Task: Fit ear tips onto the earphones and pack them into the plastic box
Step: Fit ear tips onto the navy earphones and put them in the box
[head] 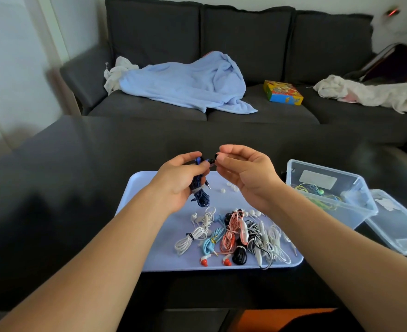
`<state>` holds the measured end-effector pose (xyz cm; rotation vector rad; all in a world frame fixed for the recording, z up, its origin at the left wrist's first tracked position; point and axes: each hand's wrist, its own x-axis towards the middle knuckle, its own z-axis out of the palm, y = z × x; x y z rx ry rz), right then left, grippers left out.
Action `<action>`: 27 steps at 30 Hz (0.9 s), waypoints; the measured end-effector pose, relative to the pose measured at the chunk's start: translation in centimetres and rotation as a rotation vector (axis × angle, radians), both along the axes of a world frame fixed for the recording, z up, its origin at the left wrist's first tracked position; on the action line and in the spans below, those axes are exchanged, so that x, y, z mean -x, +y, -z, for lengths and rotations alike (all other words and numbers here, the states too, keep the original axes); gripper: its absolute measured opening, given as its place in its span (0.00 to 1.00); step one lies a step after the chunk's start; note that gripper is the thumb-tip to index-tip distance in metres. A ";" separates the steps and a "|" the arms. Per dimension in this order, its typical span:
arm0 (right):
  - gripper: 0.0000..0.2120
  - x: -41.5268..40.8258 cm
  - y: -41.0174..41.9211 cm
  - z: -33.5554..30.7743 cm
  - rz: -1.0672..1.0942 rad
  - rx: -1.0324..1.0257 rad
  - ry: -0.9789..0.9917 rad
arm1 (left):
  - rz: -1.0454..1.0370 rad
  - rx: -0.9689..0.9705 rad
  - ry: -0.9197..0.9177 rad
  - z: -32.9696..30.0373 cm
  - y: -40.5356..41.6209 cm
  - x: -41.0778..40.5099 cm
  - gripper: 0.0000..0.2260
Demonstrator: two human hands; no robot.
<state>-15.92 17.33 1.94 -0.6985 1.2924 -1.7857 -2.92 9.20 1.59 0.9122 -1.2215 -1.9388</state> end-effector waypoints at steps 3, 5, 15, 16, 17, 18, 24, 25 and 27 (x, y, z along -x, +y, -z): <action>0.07 -0.1 0.1 0.1 -0.008 -0.014 -0.015 | 0.011 0.016 0.019 -0.1 0.2 0.2 0.14; 0.07 -0.1 0.0 0.1 -0.010 -0.008 -0.040 | 0.014 0.017 0.042 -0.1 0.2 0.3 0.15; 0.08 0.2 0.3 0.3 -0.018 -0.009 -0.054 | -0.007 0.060 0.059 0.0 0.1 0.3 0.16; 0.08 0.1 0.3 0.3 -0.015 -0.009 -0.052 | -0.013 0.072 0.057 0.0 0.2 0.3 0.16; 0.09 0.1 0.4 0.2 -0.009 -0.011 -0.048 | -0.020 0.091 0.051 0.1 0.2 0.3 0.16; 0.09 0.0 0.4 0.2 0.000 -0.014 -0.041 | -0.028 0.119 0.041 0.1 0.2 0.3 0.16; 0.09 -0.3 0.4 -0.1 0.059 -0.007 -0.050 | -0.064 0.264 0.003 -0.2 0.5 0.2 0.16; 0.09 -0.2 0.4 -0.1 0.055 0.000 -0.063 | -0.062 0.257 0.016 -0.2 0.5 0.2 0.16; 0.09 -0.2 0.5 -0.2 0.049 0.007 -0.081 | -0.057 0.238 0.037 -0.3 0.5 0.2 0.14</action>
